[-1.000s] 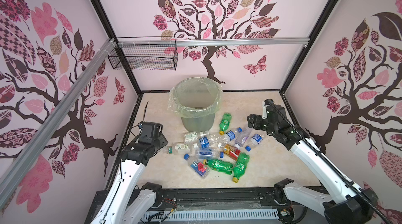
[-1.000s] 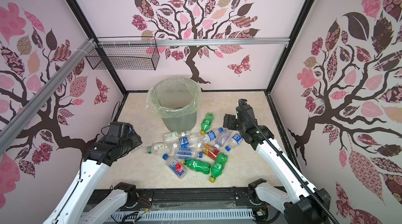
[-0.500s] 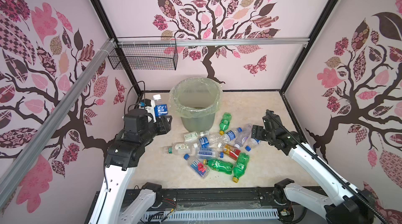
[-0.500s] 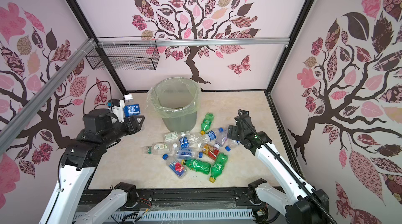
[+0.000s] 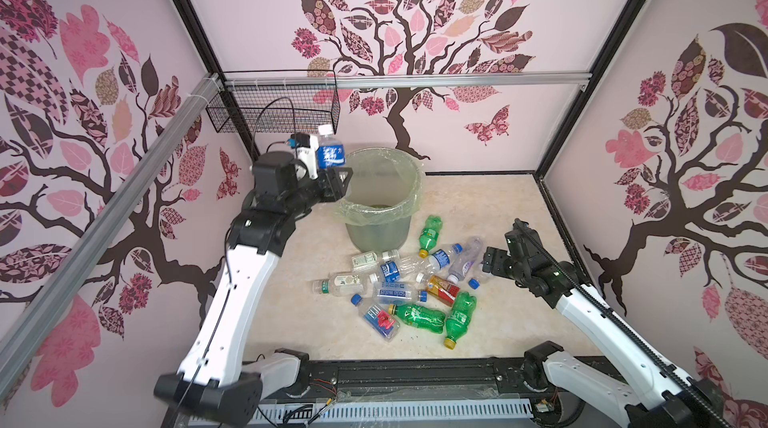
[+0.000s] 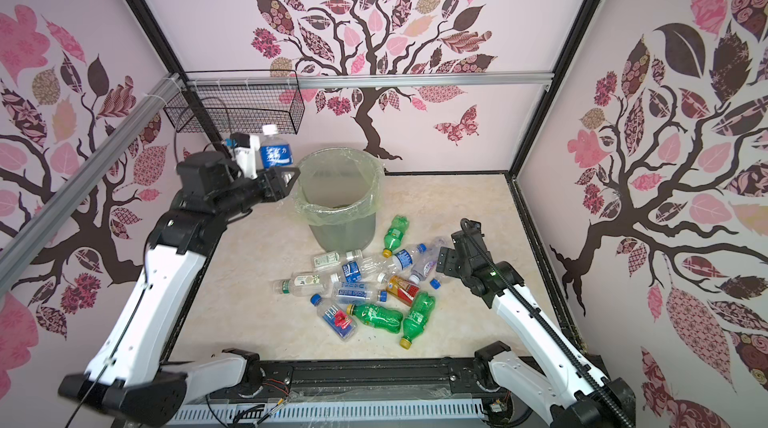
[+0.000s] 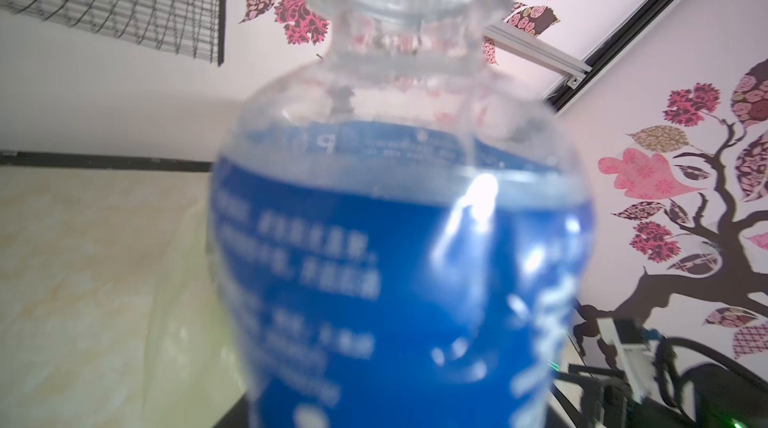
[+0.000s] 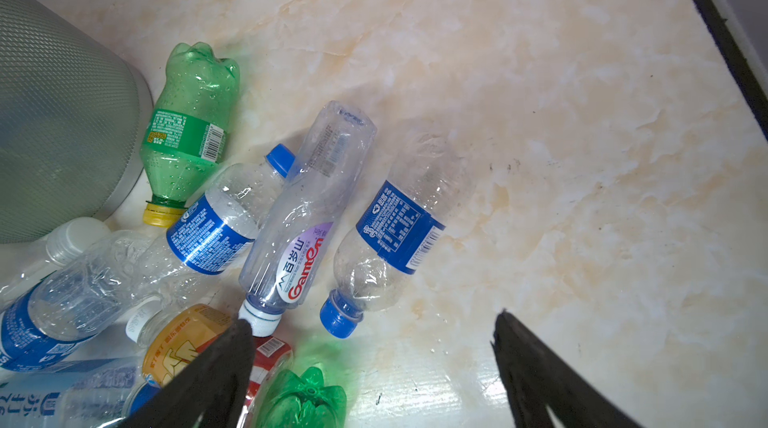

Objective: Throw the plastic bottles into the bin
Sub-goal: 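Lift the bottle over the bin with the left gripper while the right reaches the pile, then drop the blue-labelled bottle into the bin and withdraw the left gripper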

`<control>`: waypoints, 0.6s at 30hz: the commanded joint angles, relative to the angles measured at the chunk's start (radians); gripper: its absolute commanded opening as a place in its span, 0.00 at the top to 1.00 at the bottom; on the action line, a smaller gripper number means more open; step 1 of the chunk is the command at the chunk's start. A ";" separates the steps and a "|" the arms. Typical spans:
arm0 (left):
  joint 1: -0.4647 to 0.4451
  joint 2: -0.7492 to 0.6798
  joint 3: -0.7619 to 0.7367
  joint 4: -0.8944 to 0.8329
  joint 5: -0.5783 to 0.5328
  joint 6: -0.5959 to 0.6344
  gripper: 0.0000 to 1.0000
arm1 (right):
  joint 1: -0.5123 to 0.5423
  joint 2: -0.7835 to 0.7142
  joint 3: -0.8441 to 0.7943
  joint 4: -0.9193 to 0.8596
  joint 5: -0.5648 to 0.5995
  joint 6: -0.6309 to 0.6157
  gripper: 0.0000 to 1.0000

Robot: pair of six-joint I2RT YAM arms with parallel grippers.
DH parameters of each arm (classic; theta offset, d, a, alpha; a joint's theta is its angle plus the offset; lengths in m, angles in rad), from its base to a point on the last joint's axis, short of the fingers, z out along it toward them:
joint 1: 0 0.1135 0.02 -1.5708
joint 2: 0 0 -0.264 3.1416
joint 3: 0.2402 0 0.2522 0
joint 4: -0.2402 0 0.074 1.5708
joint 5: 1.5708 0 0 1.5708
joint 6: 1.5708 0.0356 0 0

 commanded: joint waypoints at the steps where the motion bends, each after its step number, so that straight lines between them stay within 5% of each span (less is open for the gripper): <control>1: -0.002 0.204 0.217 -0.148 -0.053 0.038 0.33 | -0.003 -0.025 -0.013 -0.038 0.004 0.029 0.07; 4: -0.001 0.258 0.287 -0.254 -0.121 0.081 0.16 | -0.003 -0.043 -0.026 -0.050 0.007 0.042 0.06; 7: -0.001 0.151 0.155 -0.157 -0.119 0.084 0.03 | -0.003 -0.055 -0.057 -0.033 0.007 0.051 0.05; 18: 0.007 -0.222 -0.077 -0.260 -0.250 0.193 0.02 | -0.005 0.059 -0.112 0.107 -0.024 0.043 0.10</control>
